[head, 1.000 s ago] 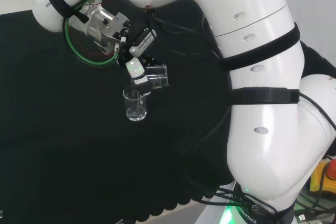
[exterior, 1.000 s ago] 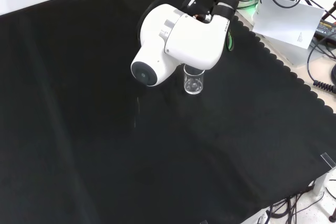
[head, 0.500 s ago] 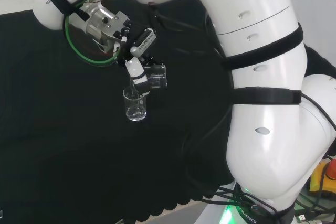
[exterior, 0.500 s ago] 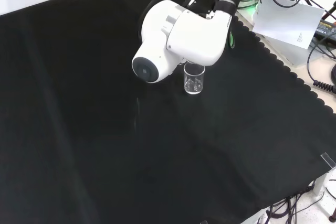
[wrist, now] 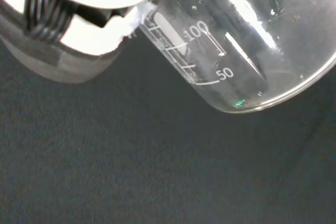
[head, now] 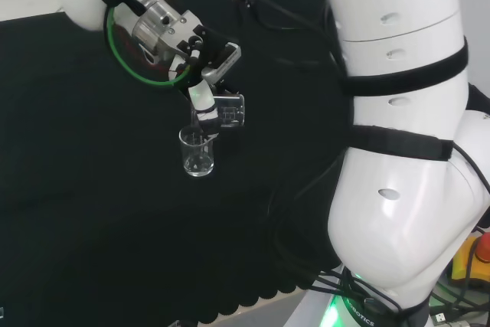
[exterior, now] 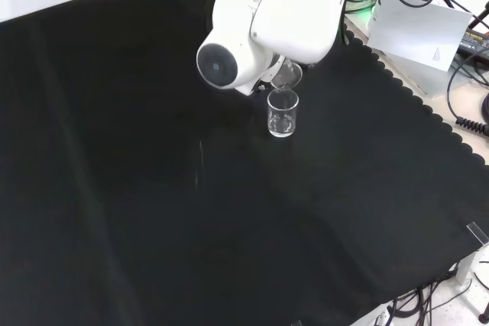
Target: Pour the water from the handheld beaker into the one on the table.
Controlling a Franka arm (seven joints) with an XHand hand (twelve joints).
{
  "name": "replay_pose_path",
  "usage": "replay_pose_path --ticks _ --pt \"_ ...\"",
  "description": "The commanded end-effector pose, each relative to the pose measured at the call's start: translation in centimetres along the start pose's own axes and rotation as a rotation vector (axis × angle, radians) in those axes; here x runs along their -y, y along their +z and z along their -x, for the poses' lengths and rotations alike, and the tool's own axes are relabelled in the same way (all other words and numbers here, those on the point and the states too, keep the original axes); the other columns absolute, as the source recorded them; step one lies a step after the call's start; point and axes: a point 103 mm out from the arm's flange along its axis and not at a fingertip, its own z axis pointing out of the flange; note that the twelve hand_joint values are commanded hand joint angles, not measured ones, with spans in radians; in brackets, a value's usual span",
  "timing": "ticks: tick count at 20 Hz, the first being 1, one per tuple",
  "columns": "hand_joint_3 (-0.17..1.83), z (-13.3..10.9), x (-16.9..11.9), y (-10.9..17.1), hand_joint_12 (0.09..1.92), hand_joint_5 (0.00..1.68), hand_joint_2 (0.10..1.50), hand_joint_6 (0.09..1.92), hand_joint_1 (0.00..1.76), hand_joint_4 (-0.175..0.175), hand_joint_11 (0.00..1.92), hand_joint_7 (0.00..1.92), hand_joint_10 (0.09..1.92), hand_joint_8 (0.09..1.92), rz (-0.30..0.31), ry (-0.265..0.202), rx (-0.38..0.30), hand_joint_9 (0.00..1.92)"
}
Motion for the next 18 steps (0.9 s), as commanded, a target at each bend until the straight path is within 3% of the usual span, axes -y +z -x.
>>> replay_pose_path --ticks 1,10,13,18 --pt "0.68 1.5 0.8 1.2 0.51 1.31 0.62 0.57 1.32 -0.175 1.52 1.37 0.09 0.55 0.234 -0.077 -0.107 1.85" --pt "0.66 3.9 1.7 2.4 0.51 1.31 0.63 0.57 1.32 -0.175 1.52 1.37 0.09 0.55 0.510 -0.145 -0.180 1.85" --pt "0.66 4.4 1.6 2.6 0.50 1.31 0.63 0.57 1.32 -0.175 1.52 1.37 0.09 0.55 0.563 -0.170 -0.208 1.85" --pt "0.65 5.8 1.1 3.4 0.50 1.31 0.64 0.57 1.32 -0.175 1.52 1.37 0.09 0.55 0.645 -0.257 -0.278 1.85"
